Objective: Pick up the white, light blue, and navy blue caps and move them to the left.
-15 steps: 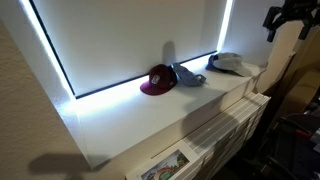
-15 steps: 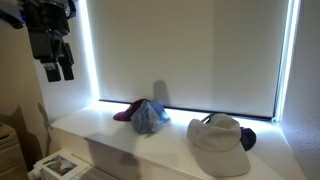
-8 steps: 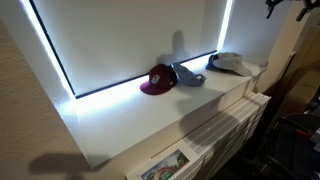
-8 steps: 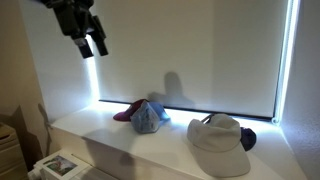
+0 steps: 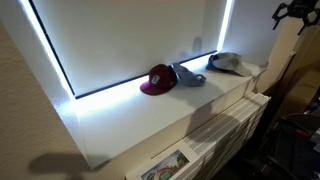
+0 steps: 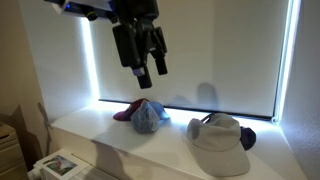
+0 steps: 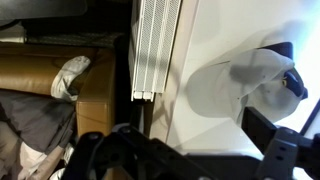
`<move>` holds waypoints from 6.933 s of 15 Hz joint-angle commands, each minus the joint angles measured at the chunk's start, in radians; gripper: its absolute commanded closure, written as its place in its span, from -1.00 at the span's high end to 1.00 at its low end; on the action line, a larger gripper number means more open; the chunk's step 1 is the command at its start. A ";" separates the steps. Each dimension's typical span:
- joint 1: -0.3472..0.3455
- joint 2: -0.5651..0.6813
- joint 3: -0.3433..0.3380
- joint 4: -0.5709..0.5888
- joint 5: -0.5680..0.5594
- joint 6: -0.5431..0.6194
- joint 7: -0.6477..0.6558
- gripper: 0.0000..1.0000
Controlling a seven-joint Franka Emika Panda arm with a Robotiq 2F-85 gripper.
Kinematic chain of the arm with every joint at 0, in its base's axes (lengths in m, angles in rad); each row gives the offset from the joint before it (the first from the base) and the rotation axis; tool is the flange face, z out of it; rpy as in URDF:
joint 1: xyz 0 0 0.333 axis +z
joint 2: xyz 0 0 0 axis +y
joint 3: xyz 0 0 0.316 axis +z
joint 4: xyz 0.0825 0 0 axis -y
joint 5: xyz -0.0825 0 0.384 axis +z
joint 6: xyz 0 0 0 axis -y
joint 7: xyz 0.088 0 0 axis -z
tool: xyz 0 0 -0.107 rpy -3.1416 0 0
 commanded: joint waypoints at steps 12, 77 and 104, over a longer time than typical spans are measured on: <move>0.032 0.481 -0.061 0.247 0.203 0.436 0.378 1.00; 0.782 0.976 -0.534 0.757 -0.243 0.286 0.917 -0.98; 0.864 0.822 0.108 0.788 -0.881 0.292 0.443 -0.98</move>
